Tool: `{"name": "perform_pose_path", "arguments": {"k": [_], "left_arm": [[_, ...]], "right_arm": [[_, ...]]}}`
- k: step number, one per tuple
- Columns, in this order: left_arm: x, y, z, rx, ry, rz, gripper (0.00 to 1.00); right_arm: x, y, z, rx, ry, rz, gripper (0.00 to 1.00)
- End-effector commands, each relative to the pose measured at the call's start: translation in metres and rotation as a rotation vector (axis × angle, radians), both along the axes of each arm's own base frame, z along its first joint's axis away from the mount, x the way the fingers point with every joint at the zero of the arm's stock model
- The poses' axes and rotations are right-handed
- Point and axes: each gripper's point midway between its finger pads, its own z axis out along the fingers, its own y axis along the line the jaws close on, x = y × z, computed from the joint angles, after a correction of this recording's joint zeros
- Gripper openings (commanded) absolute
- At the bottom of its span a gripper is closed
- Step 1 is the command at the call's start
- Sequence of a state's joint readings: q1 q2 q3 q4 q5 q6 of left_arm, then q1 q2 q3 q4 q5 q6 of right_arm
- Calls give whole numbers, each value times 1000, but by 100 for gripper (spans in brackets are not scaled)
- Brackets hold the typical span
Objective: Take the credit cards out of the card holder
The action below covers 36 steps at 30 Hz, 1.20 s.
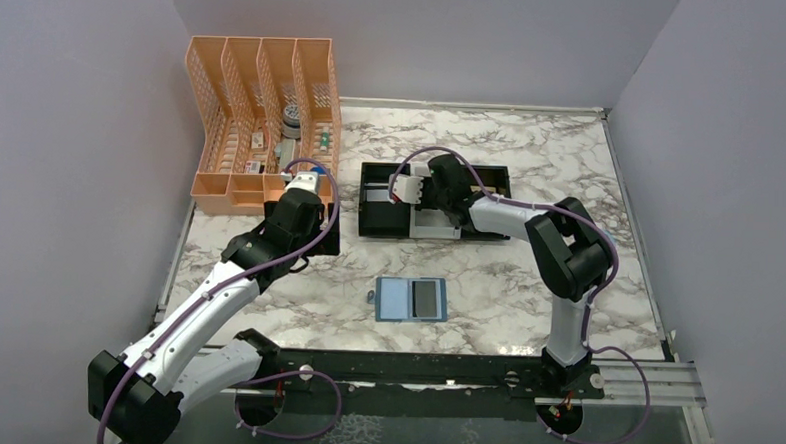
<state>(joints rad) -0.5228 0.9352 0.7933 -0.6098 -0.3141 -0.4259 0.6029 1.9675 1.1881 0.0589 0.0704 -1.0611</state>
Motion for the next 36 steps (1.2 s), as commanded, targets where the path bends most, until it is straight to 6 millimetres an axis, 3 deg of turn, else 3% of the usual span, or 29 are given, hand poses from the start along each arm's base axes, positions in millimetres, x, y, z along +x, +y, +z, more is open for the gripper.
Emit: {"name": "perform_pose_path", "arguments": {"k": [1, 10, 21, 23, 36], "left_arm": [[2, -2, -1, -2, -5, -16, 96], [2, 0, -1, 5, -7, -11, 96], [2, -7, -4, -10, 10, -40, 92], [1, -6, -4, -9, 11, -41, 92], [1, -8, -3, -14, 6, -48, 92]], "right_arm": [[2, 4, 1, 14, -38, 20, 14], [-1, -3, -13, 11, 33, -24, 15], [-7, -2, -11, 83, 102, -49, 18], [-9, -1, -13, 87, 125, -40, 40], [-5, 7, 7, 151, 101, -36, 44]]}}
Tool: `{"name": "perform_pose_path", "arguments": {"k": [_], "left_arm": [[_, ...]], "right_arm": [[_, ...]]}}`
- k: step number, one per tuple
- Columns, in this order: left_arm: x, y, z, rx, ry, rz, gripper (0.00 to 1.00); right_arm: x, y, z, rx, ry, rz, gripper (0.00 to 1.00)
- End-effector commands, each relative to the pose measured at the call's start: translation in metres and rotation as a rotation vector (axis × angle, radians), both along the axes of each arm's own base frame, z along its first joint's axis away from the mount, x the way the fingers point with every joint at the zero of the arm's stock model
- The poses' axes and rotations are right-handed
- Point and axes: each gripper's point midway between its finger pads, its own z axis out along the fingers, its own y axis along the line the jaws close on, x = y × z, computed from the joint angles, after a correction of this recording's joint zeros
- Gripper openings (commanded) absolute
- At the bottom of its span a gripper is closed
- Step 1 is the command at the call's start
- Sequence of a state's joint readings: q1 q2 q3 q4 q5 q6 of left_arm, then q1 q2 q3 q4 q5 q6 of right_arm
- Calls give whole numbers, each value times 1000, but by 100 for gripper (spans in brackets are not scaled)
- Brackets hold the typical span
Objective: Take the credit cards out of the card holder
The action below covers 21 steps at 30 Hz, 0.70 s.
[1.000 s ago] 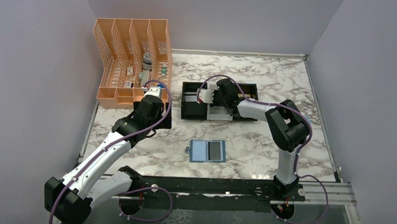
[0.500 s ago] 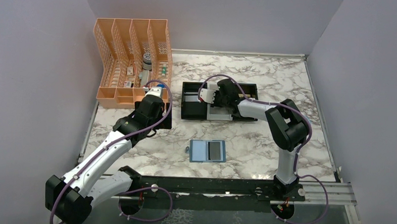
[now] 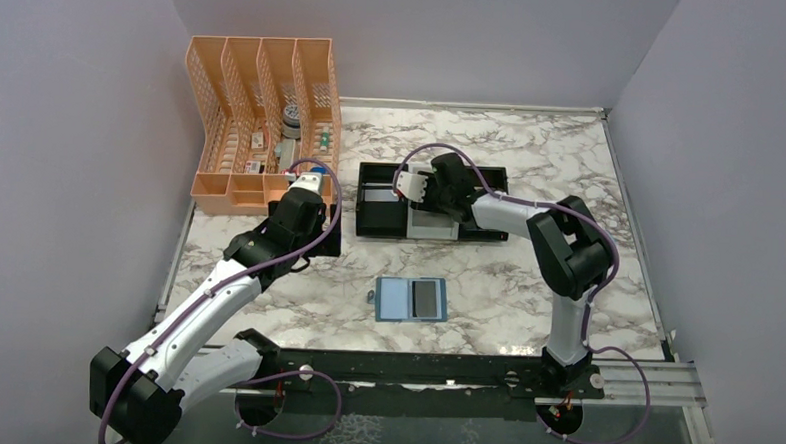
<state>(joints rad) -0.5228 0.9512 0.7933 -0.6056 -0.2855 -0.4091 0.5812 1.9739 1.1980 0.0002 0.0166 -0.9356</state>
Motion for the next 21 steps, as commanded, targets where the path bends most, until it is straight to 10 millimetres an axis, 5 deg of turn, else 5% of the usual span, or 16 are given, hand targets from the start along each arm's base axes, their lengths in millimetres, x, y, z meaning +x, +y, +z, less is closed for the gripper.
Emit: {"name": "perform_pose_path", "arguments": {"k": [1, 14, 21], "left_arm": [[2, -3, 1, -15, -13, -15, 92], [2, -2, 3, -20, -23, -10, 92], [2, -1, 5, -20, -28, -8, 92]], "right_arm": [[3, 12, 23, 76, -16, 23, 45], [4, 20, 51, 203, -25, -4, 51], [-15, 26, 102, 651, 40, -206, 48]]}}
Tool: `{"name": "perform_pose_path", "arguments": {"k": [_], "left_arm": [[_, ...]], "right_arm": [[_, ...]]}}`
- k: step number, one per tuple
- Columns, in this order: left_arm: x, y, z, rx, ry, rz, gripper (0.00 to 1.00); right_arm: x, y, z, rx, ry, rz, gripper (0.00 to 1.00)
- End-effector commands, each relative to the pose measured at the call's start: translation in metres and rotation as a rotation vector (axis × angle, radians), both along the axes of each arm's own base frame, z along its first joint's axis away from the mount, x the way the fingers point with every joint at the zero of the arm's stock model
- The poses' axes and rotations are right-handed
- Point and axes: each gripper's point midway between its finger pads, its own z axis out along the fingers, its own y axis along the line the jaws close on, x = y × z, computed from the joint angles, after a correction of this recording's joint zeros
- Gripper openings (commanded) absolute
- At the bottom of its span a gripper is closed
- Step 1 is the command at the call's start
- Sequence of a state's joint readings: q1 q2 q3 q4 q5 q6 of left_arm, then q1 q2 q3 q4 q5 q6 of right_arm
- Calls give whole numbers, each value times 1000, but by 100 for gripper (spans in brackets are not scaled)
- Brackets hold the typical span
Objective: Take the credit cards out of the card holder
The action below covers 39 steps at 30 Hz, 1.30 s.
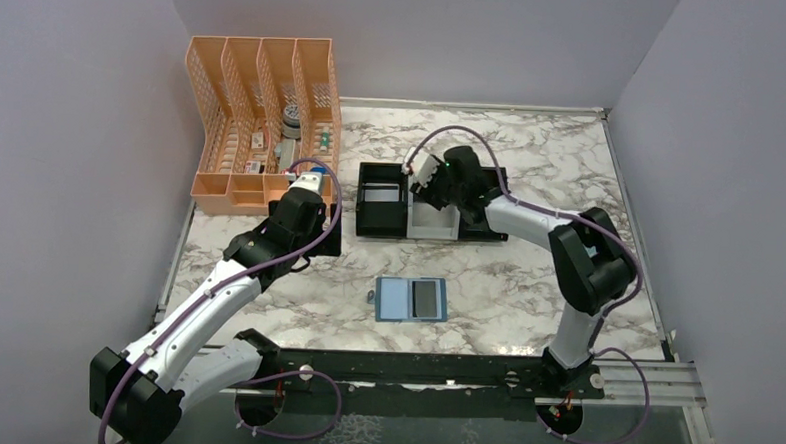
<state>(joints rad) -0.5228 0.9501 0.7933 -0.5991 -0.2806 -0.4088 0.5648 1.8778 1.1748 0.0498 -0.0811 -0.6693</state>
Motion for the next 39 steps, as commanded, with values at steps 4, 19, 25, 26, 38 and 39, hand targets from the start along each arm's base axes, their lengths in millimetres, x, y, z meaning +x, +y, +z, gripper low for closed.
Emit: {"name": "perform_pose_path", "arguments": {"k": [4, 19, 25, 26, 38, 39], "left_arm": [[1, 0, 5, -17, -31, -3, 92], [1, 3, 12, -32, -55, 16, 99], [-1, -10, 8, -62, -18, -36, 99], [-1, -14, 8, -74, -12, -53, 99], [-58, -157, 59, -772, -2, -521, 80], [-62, -166, 53, -753, -4, -513, 80]], "right_arm": [[-28, -7, 93, 625, -56, -253, 45], [-132, -32, 117, 1085, 330, -427, 77], [-178, -32, 128, 1201, 405, -297, 96], [-186, -31, 128, 1209, 426, -276, 97], [-241, -24, 70, 1068, 829, -351, 74], [-240, -29, 64, 1045, 823, -392, 69]]}}
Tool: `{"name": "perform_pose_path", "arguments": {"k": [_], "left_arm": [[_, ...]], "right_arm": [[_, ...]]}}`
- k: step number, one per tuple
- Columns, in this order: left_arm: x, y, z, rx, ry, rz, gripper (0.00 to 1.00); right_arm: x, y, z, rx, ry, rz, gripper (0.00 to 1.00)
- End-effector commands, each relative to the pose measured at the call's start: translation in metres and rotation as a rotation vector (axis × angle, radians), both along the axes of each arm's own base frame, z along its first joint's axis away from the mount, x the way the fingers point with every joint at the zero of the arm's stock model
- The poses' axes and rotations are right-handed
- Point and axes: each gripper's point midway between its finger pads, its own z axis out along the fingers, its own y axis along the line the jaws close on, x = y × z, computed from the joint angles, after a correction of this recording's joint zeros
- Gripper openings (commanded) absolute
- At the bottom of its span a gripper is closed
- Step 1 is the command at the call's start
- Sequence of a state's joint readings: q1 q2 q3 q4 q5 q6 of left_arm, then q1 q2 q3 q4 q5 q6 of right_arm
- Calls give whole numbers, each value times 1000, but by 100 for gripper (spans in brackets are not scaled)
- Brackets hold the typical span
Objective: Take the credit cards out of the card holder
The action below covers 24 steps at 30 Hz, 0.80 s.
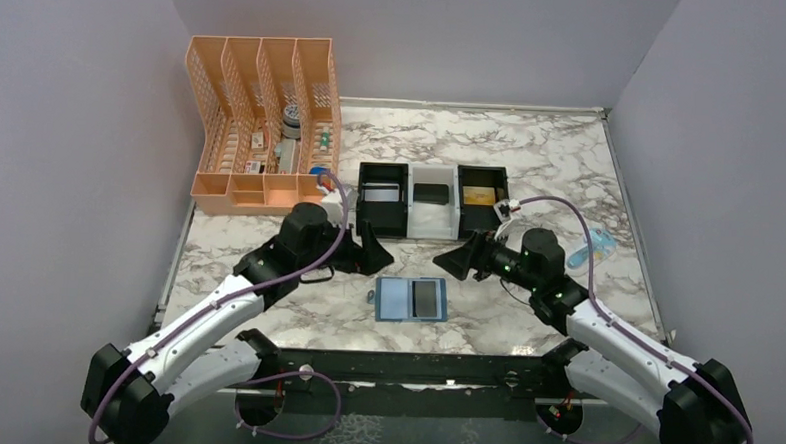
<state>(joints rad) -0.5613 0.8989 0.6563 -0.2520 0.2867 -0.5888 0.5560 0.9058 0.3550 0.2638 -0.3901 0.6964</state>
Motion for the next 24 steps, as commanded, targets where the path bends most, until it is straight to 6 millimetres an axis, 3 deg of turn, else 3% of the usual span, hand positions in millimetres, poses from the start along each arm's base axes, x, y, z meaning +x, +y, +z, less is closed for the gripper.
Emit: {"name": "perform_pose_path", "arguments": {"k": [1, 5, 8, 10, 17, 24], "left_arm": [[-28, -58, 24, -193, -33, -103, 79], [-34, -90, -2, -115, 10, -52, 69], [-36, -101, -25, -57, 25, 29, 55], [-38, -106, -39, -32, 32, 35, 53], [-43, -98, -80, 25, 77, 132, 51], [-48, -90, -101, 52, 101, 156, 49]], "right_arm": [[-11, -10, -18, -88, 156, -21, 65], [-20, -19, -38, -191, 211, -10, 57], [-25, -17, -44, -200, 233, 18, 42], [-27, -14, -48, -198, 254, 41, 38], [-39, -3, -71, -218, 350, 158, 30], [-42, 6, -90, -225, 418, 212, 25]]}}
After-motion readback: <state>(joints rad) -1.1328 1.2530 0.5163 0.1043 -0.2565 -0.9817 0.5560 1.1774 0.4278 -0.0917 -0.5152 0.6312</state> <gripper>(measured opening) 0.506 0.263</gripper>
